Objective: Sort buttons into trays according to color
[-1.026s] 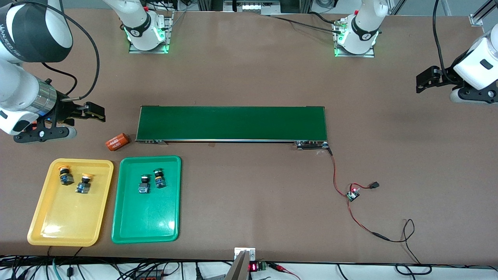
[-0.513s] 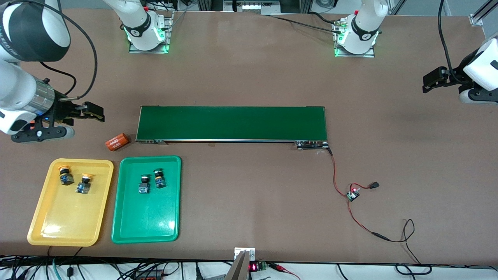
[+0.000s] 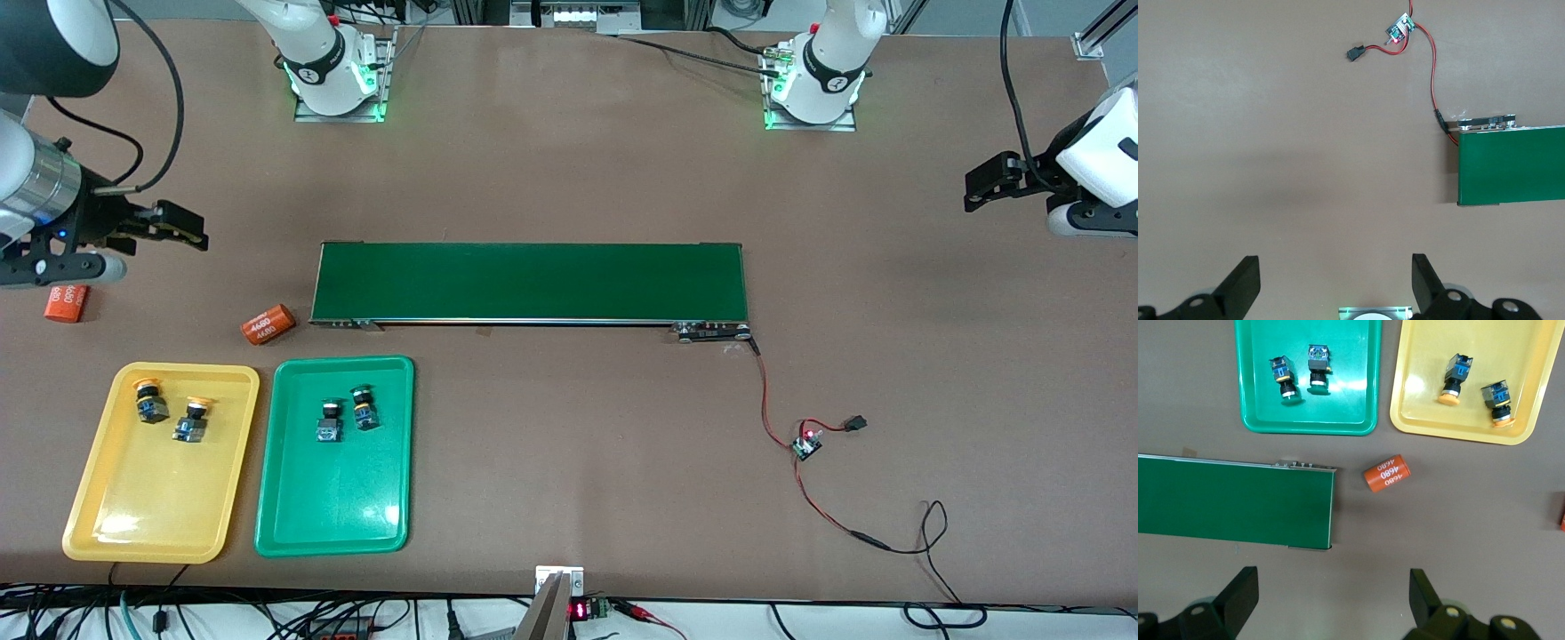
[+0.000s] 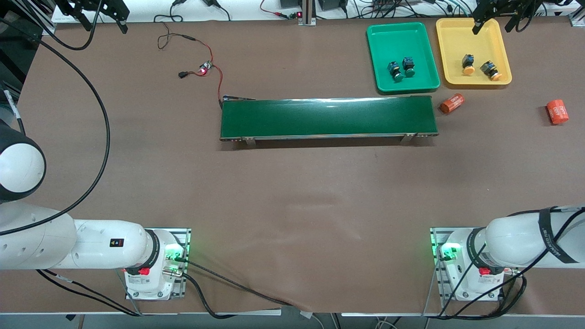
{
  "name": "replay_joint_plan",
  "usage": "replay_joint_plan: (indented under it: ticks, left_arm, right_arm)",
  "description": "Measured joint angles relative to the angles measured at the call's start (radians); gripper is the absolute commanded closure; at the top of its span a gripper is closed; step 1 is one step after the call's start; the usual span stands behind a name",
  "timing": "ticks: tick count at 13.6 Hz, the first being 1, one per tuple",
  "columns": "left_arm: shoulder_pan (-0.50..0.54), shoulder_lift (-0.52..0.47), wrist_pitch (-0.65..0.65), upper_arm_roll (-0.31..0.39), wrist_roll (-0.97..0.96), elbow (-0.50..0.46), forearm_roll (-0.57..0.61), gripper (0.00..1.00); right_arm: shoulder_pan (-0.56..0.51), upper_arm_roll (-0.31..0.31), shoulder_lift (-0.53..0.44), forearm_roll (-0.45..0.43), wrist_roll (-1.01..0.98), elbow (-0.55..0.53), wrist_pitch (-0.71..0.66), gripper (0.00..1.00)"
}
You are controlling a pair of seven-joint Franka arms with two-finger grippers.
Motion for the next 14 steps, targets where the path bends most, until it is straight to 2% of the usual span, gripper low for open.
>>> replay_joint_plan:
  ticks: [14]
  left_arm:
    - [0.000,0.000,-0.010,-0.003,0.000,0.000,0.000,0.00]
  right_arm:
    - [0.053,0.007,-0.011,0.001,0.100,-0.018,0.004,0.00]
